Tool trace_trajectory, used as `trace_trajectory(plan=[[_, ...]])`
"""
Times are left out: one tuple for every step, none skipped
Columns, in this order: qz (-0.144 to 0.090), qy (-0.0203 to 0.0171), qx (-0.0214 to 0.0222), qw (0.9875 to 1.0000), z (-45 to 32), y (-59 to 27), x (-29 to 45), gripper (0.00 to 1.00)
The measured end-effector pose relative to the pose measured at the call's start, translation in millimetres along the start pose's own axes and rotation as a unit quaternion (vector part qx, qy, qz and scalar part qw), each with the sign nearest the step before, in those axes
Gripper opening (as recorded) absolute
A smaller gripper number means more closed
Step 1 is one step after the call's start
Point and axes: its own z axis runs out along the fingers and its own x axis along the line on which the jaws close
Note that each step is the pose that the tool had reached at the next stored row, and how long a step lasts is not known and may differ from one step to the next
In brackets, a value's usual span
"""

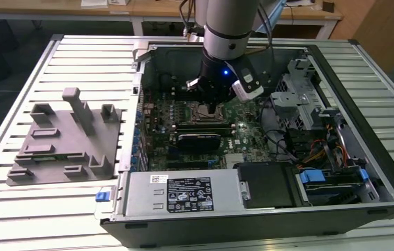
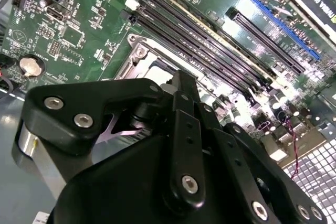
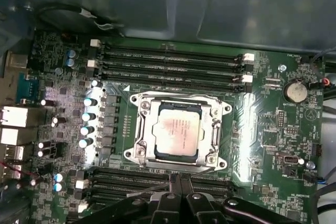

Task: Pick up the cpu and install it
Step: 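Install the second cpu locking lever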

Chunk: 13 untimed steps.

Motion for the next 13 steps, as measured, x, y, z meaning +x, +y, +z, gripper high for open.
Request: trace_trajectory(plan=[[0.000,0.0000,0.0000,1.0000,0.6,0.0,0.8,0.11],[0.000,0.0001,0.0001,1.0000,0.9,-0.2,1.9,0.11],[0.000,0.0001,0.0001,1.0000,1.2,-0.7,2.9,0.11],[0.000,0.0000,0.0000,1.0000,1.5,-1.4,3.9,0.11],[0.000,0.0000,0.0000,1.0000,1.7,-2.3,4.9,0.11],[0.000,0.0000,0.0000,1.0000,1.8,-2.9,6.1,0.11],[0.000,0.0000,0.0001,1.0000,2.0,-3.2,7.8,0.11],[0.000,0.0000,0.0000,1.0000,2.1,-3.5,9.5,0.11],[0.000,0.0000,-0.0001,1.0000,2.2,-4.1,10.3,0.11],[0.000,0.0000,-0.0004,1.0000,2.3,-5.5,10.5,0.11],[0.000,0.0000,-0.0005,1.0000,2.5,-6.4,10.8,0.11],[0.000,-0.0001,-0.0006,1.0000,2.8,-6.7,11.2,0.11],[0.000,0.0000,-0.0006,1.0000,3.2,-6.7,11.8,0.11]])
